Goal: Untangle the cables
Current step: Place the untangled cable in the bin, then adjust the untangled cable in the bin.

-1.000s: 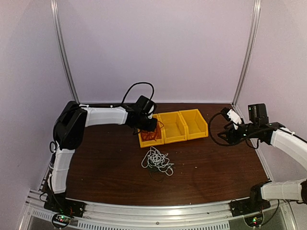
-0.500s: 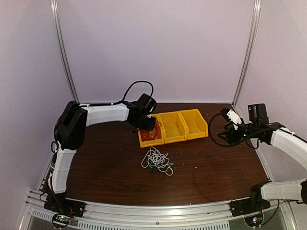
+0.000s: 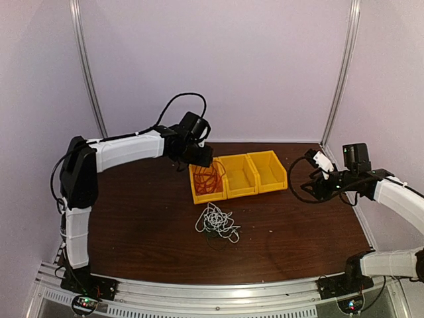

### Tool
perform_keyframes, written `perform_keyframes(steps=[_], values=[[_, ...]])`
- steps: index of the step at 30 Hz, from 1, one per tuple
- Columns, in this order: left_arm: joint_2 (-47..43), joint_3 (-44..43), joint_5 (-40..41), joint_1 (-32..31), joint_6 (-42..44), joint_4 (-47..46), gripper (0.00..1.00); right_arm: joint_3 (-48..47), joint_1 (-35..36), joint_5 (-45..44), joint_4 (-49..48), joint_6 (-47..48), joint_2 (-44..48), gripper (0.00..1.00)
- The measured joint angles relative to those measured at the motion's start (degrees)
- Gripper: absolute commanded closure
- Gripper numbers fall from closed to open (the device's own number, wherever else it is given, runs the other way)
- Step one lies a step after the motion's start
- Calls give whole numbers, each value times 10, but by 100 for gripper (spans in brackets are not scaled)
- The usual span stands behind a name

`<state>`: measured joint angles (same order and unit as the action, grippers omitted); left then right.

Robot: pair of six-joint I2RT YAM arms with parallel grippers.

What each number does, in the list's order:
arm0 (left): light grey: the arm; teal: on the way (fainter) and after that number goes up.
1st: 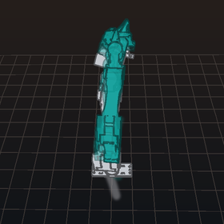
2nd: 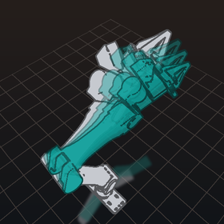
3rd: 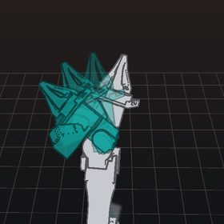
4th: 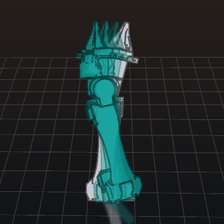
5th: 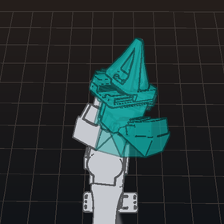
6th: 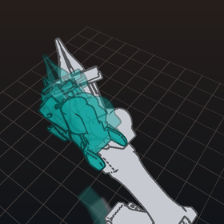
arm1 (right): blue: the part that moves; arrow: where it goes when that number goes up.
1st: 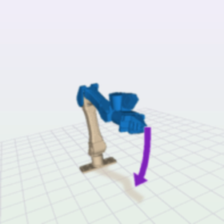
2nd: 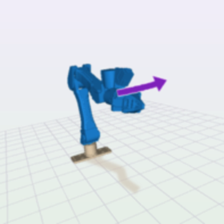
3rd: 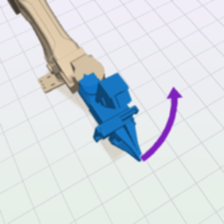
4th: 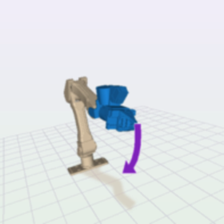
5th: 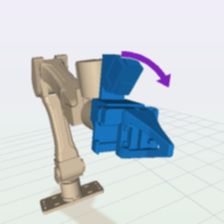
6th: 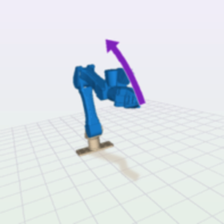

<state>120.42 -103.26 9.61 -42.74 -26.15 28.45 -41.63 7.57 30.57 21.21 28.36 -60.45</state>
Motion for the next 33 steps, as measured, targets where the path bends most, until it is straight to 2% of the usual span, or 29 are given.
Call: perform_keyframes(steps=[8,16,23,26,32,33], values=[[-61,50,-31,-14,43,-5,42,0,0,0,0,0,0,42],[-48,40,-61,-60,48,-4,42,0,0,0,0,0,0,42],[5,24,-57,-61,43,8,56,0,0,0,0,0,0,42],[19,17,-51,-61,40,22,67,0,0,0,0,2,0,42],[29,4,-43,-60,32,29,98,0,0,0,0,3,0,42],[29,3,-40,-59,30,29,100,0,0,0,0,3,0,42]])
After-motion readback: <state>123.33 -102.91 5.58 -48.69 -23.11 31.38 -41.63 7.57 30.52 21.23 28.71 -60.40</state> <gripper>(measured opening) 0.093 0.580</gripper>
